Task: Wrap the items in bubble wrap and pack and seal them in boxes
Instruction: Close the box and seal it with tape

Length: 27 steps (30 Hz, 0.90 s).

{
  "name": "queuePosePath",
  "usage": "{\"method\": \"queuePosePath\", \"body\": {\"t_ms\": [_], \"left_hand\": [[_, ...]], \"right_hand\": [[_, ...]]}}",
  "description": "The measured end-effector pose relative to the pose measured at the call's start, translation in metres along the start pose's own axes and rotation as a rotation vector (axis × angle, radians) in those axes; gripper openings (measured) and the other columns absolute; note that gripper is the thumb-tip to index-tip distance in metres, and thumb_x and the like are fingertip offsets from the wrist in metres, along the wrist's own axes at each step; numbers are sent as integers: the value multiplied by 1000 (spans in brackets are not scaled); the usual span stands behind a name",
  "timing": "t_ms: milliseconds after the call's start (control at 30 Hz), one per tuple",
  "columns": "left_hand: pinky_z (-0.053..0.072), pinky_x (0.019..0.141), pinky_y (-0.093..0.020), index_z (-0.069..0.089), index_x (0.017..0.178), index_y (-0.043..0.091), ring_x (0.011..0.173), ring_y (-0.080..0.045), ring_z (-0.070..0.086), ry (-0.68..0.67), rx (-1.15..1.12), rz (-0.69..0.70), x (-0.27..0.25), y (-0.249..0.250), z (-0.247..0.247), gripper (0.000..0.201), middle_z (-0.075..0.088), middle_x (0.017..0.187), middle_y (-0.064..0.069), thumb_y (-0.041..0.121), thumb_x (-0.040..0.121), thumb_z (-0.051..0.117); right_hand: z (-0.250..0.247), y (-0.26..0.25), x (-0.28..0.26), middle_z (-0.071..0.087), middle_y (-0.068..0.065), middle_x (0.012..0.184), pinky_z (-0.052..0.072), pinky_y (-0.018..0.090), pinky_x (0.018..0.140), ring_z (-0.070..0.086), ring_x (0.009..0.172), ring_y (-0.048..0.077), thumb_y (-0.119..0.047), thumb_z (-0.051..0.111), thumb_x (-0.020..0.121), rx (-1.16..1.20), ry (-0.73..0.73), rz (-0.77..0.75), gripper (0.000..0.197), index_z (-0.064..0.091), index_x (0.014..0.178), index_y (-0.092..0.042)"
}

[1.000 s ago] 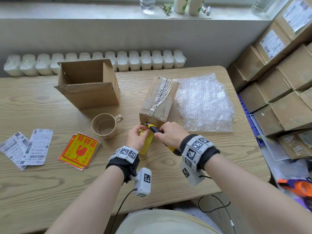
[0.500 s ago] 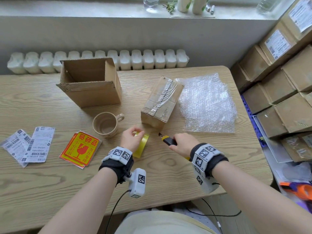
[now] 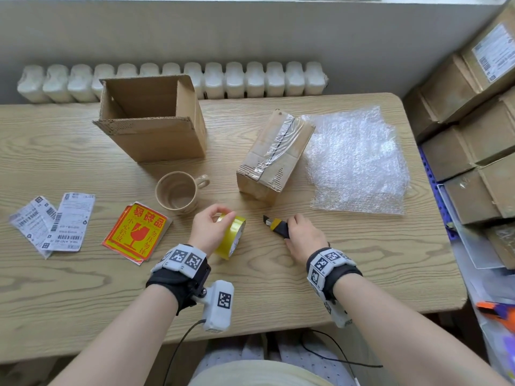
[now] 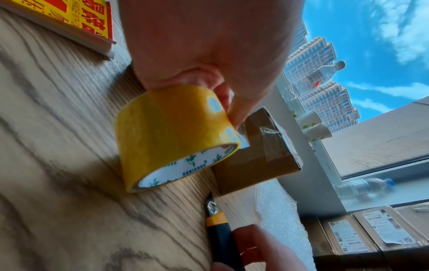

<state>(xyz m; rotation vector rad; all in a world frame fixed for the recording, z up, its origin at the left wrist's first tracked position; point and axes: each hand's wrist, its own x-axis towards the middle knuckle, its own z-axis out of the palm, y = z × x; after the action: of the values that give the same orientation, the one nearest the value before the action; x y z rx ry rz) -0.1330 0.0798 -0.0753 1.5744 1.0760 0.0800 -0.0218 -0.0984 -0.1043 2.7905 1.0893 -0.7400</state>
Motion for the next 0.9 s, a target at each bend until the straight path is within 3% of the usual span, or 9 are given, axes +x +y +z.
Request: {"method": "queuePosePath", "body": {"t_ms": [100, 200, 267, 400, 500, 567, 633, 733, 900], "left_hand": [[39, 72, -26, 65, 81, 15, 79, -16, 50, 1, -6, 6, -1, 1, 0, 5, 57, 82, -1, 18, 84, 68], [38, 72, -25, 66, 85, 12, 79, -15, 50, 4, -21, 30, -2, 6, -1, 6, 57, 85, -3, 17, 85, 68], [39, 72, -25, 66, 86, 12, 79, -14, 51, -3, -11, 37, -3, 9, -3, 7, 58, 86, -4, 18, 84, 68], [40, 65, -26, 65, 82, 15, 75, -15, 50, -27, 2, 72, -3, 12, -11, 6, 58, 82, -3, 19, 84, 68], [40, 63, -23, 63, 75, 20, 71, -12, 49, -47, -8, 84, -4, 13, -16, 11, 58, 78, -1, 18, 84, 69], [41, 65, -24, 63, 72, 23, 72, -12, 51, -52, -5, 90, -4, 13, -17, 14, 59, 77, 0, 18, 83, 70], [41, 68, -27, 64, 70, 24, 74, -13, 52, -52, -14, 89, -3, 12, -19, 15, 60, 75, 1, 19, 83, 71], [41, 71, -27, 65, 71, 24, 77, -13, 52, -56, -15, 93, -3, 12, -20, 14, 62, 77, 2, 19, 83, 70], [41, 71, -27, 65, 71, 24, 76, -14, 52, -61, -33, 76, -3, 12, -18, 14, 61, 78, -1, 20, 82, 71]], "right_hand": [[-9, -2, 1, 52, 8, 110, 47, 36, 79, 53, 104, 26, -37, 59, 89, -13, 85, -48, 37, 52, 110, -8], [-26, -12, 1, 56, 5, 70, 44, 28, 48, 59, 61, 23, -40, 59, 84, -24, 468, -229, 31, 58, 73, -11], [-43, -22, 3, 55, 3, 64, 42, 27, 45, 57, 57, 21, -37, 47, 88, 26, 642, -319, 34, 58, 67, -12], [-81, -36, 22, 65, 13, 104, 52, 39, 78, 62, 95, 29, -28, 41, 94, 110, 702, -357, 35, 66, 106, -6], [-91, -39, 35, 27, 8, 155, 17, 36, 115, 23, 143, 21, -33, 33, 101, 85, 426, -257, 46, 35, 145, -17], [-90, -37, 41, 7, 0, 160, 2, 34, 118, 2, 147, 15, -39, 29, 102, 51, 323, -252, 52, 18, 151, -25], [-87, -36, 48, 3, -1, 160, -2, 35, 118, -2, 147, 14, -42, 29, 101, 26, 297, -253, 54, 13, 151, -28], [-81, -37, 55, 7, 3, 160, 0, 37, 118, 5, 147, 18, -41, 36, 100, -7, 321, -251, 57, 16, 151, -25], [-67, -33, 59, 30, 11, 153, 12, 44, 116, 27, 142, 29, -30, 69, 82, -59, 423, -299, 76, 32, 147, -18]]}}
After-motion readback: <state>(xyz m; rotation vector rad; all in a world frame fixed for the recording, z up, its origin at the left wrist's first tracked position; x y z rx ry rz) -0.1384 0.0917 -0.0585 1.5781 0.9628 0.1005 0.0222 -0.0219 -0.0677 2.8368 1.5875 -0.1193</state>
